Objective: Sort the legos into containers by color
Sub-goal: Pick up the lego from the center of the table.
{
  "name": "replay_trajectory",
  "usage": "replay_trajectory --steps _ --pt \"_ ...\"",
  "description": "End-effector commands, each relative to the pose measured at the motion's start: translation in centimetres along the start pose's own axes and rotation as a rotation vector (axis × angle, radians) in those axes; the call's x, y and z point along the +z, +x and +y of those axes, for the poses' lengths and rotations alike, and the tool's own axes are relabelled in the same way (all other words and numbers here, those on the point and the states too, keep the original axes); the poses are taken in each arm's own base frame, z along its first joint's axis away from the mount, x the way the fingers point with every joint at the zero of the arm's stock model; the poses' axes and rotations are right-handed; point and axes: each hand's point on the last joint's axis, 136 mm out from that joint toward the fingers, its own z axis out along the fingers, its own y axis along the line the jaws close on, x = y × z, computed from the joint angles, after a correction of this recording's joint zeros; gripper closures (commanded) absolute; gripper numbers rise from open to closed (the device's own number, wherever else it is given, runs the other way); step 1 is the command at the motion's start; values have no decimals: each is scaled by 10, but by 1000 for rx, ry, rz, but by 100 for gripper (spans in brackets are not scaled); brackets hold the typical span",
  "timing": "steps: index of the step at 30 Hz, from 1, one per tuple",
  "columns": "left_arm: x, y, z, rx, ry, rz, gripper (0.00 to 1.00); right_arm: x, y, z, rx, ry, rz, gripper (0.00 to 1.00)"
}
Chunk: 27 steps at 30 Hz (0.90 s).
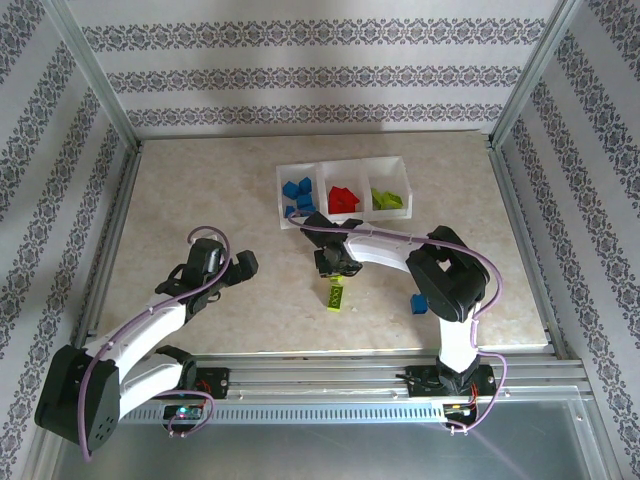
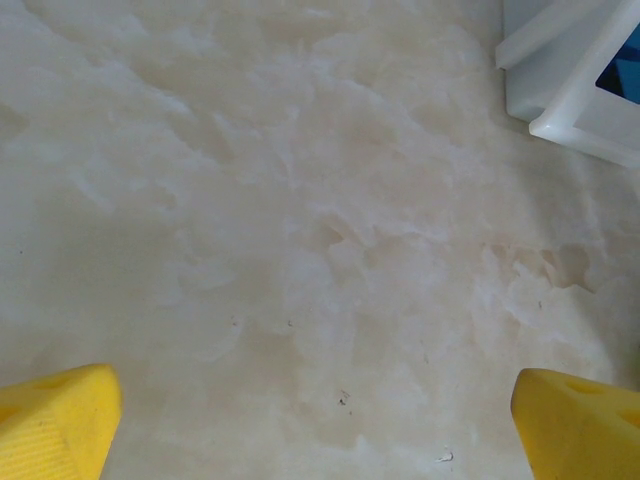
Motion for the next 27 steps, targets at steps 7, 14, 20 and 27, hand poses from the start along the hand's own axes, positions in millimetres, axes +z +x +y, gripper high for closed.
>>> replay_trajectory --steps 7,14,20,27 --pt "-2 -14 -9 -19 36 -36 0 -8 -15 -4 9 -9 -25 71" --pt "-2 -16 -10 -12 31 -36 0 -33 -37 -17 33 -22 -98 72" --pt "-3 -16 -11 -11 33 -36 0 -59 -72 -43 62 -39 -173 73" --pt "-6 -16 -10 -10 31 -38 0 -90 -121 -87 136 -56 -269 73"
